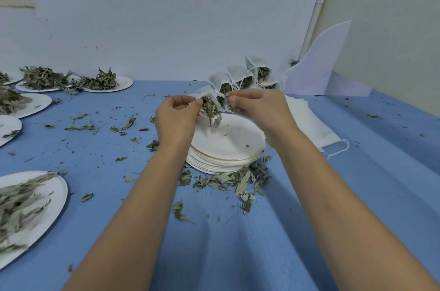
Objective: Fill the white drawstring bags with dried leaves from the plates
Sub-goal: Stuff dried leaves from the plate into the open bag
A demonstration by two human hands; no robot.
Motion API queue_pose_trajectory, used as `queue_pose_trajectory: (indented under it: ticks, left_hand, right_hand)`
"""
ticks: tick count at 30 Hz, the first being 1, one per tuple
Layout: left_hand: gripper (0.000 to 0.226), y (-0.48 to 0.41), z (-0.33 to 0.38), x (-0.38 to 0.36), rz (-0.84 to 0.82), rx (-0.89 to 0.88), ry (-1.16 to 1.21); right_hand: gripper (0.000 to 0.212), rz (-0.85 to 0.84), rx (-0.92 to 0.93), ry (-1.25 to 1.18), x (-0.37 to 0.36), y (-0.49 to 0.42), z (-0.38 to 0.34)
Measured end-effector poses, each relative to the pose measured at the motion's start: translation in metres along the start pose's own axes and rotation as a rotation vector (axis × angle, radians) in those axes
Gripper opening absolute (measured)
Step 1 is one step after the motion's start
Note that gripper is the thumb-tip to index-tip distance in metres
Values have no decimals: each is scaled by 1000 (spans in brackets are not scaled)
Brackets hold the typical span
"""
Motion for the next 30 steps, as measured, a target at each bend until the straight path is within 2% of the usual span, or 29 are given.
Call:
queue_pose_trajectory:
  ticks: [2, 6, 10, 13, 17, 21, 25, 30]
  left_hand:
    - [13, 2, -1, -3, -27, -13, -30]
    - [11, 5, 2, -9, -142, -49, -69]
    - [10, 10, 3, -19, -359, -8, -12]
    - [16, 13, 3, -24, -437, -21, -53]
    - [23, 11, 3, -22, -387, -86, -149]
    - [23, 10, 1, -16, -210, -172, -246]
    - [26, 9, 1, -12, -137, -196, -254]
    - [23, 4, 1, -9, -123, -198, -244]
  right_hand:
    - [11, -34, 10, 35, -9, 1, 0]
    - [12, 68, 118, 323, -19, 3, 7]
    - [12, 153, 183, 374, -19, 5, 8]
    - [15, 138, 161, 370, -20, 10, 9]
    - [22, 46, 56, 296, -28, 8, 8]
    - [31, -44, -83, 205, -36, 7, 6]
    - [35, -90, -96, 238, -40, 9, 6]
    - [30, -133, -100, 128, -31, 6, 5]
Point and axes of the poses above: each hand's wrist, its own y-axis away from the middle knuckle, its own x-axis out of the back of the hand, z = x × y, the point moved 4 cm from there along -y, towards the middle knuckle, and after that the axes turned 1 degree about z, right-handed, at the moved point
